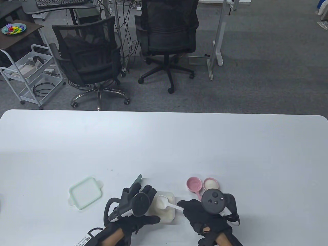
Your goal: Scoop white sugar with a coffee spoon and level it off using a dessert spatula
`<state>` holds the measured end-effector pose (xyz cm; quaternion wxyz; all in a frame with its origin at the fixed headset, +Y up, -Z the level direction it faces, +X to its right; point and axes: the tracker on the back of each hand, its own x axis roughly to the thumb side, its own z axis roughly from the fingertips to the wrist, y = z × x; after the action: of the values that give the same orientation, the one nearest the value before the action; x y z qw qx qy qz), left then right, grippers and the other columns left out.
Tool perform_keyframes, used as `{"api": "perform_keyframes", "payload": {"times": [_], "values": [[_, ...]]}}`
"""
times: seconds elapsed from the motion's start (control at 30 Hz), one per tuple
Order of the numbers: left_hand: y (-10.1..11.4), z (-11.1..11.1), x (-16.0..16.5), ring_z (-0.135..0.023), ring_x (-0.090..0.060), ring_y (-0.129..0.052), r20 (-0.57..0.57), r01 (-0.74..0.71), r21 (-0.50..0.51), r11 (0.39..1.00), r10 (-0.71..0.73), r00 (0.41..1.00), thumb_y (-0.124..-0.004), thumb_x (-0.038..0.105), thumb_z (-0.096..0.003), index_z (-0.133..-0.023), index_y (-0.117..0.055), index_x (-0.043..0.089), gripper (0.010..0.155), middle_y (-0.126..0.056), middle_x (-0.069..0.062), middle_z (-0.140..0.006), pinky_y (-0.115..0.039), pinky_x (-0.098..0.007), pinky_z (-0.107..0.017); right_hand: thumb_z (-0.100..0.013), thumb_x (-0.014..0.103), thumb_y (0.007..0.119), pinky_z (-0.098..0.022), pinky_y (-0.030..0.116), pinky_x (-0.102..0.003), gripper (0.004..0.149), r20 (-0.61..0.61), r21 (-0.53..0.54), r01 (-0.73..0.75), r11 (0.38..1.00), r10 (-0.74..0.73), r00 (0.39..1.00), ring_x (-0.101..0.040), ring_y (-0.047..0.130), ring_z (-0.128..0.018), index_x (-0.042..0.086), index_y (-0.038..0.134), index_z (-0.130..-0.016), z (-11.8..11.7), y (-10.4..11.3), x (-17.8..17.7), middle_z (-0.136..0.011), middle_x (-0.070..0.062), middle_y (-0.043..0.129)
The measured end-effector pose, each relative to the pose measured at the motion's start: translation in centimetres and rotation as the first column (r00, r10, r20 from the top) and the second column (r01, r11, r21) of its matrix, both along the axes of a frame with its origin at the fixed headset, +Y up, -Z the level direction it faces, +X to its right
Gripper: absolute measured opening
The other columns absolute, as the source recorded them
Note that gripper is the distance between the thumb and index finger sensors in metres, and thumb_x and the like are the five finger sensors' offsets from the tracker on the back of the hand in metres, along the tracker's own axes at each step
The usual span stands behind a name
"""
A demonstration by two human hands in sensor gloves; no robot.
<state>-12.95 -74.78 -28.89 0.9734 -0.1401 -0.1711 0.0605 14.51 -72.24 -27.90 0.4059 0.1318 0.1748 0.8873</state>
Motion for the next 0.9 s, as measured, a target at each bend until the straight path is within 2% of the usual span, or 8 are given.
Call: {"api": "perform_keyframes", "payload": {"times": [0.07, 0.17, 0.53, 0.7, 0.8, 0.87, 0.9], "values": [[0.0, 0.0, 0.0, -0.121, -0.035, -0.026, -0.001, 0.0, 0.001, 1.0, 0.0, 1.0, -0.068, 0.08, -0.0293, -0.113, -0.027, 0.042, 0.101, -0.03, 0.013, -0.127, -0.03, -0.066, -0.081, -0.057, 0.023, 0.073, -0.06, 0.07, -0.058, 0.047, 0.032, -0.062, 0.08, 0.995, -0.078, 0.996, -0.026, 0.09, -0.044, 0.001, 0.074, -0.099, -0.4, -0.3, 1.3, -0.07, -0.014, 0.091], [0.0, 0.0, 0.0, -0.121, -0.034, -0.025, -0.001, -0.002, 0.001, 1.0, 0.002, 1.0, -0.068, 0.08, -0.0297, -0.113, -0.027, 0.041, 0.101, -0.03, 0.013, -0.127, -0.03, -0.065, -0.082, -0.057, 0.023, 0.073, -0.06, 0.07, -0.058, 0.047, 0.048, -0.1, 0.134, 0.986, -0.13, 0.99, -0.026, 0.09, -0.045, 0.002, 0.074, -0.1, -0.8, -0.5, 2.1, -0.071, -0.014, 0.09], [0.1, 0.0, -0.4, -0.12, -0.037, -0.027, 0.003, -0.032, 0.002, 0.999, 0.032, 0.999, -0.067, 0.08, -0.0302, -0.113, -0.027, 0.041, 0.1, -0.029, 0.012, -0.126, -0.032, -0.065, -0.081, -0.057, 0.023, 0.073, -0.06, 0.069, -0.058, 0.048, 0.04, -0.111, 0.163, 0.98, -0.159, 0.986, -0.026, 0.09, -0.046, 0.002, 0.073, -0.1, -0.8, -0.5, 2.2, -0.072, -0.015, 0.09], [2.5, -0.1, -2.8, -0.119, -0.039, -0.031, -0.099, -0.179, 0.058, 0.982, 0.184, 0.978, -0.064, 0.08, -0.033, -0.113, -0.026, 0.041, 0.097, -0.028, 0.011, -0.126, -0.036, -0.065, -0.082, -0.058, 0.023, 0.072, -0.06, 0.069, -0.058, 0.048, 0.04, -0.105, 0.188, 0.977, -0.185, 0.982, -0.026, 0.089, -0.046, 0.002, 0.073, -0.101, -0.7, -0.3, 2.4, -0.072, -0.015, 0.09], [3.5, -0.2, -4.6, -0.119, -0.04, -0.033, -0.196, -0.182, 0.105, 0.978, 0.2, 0.96, -0.065, 0.078, -0.0364, -0.113, -0.026, 0.039, 0.094, -0.027, 0.009, -0.126, -0.039, -0.064, -0.081, -0.058, 0.023, 0.072, -0.06, 0.069, -0.058, 0.048, 0.042, -0.103, 0.193, 0.976, -0.19, 0.981, -0.026, 0.089, -0.046, 0.002, 0.072, -0.101, -0.7, -0.2, 2.4, -0.072, -0.015, 0.089], [4.0, -0.3, -5.7, -0.118, -0.038, -0.035, -0.28, -0.141, 0.127, 0.982, 0.172, 0.945, -0.065, 0.075, -0.0424, -0.114, -0.024, 0.035, 0.091, -0.026, 0.006, -0.125, -0.041, -0.06, -0.083, -0.058, 0.023, 0.072, -0.06, 0.069, -0.058, 0.048, 0.044, -0.1, 0.194, 0.976, -0.19, 0.981, -0.026, 0.089, -0.046, 0.002, 0.072, -0.101, -0.7, -0.2, 2.5, -0.072, -0.015, 0.089], [4.1, -0.4, -6.3, -0.117, -0.041, -0.04, -0.339, -0.101, 0.126, 0.987, 0.138, 0.931, -0.067, 0.074, -0.0422, -0.114, -0.025, 0.036, 0.091, -0.029, 0.004, -0.126, -0.045, -0.062, -0.081, -0.058, 0.023, 0.072, -0.06, 0.069, -0.058, 0.048, 0.046, -0.099, 0.195, 0.976, -0.191, 0.981, -0.026, 0.089, -0.046, 0.002, 0.072, -0.101, -0.7, -0.2, 2.5, -0.072, -0.015, 0.089]]}}
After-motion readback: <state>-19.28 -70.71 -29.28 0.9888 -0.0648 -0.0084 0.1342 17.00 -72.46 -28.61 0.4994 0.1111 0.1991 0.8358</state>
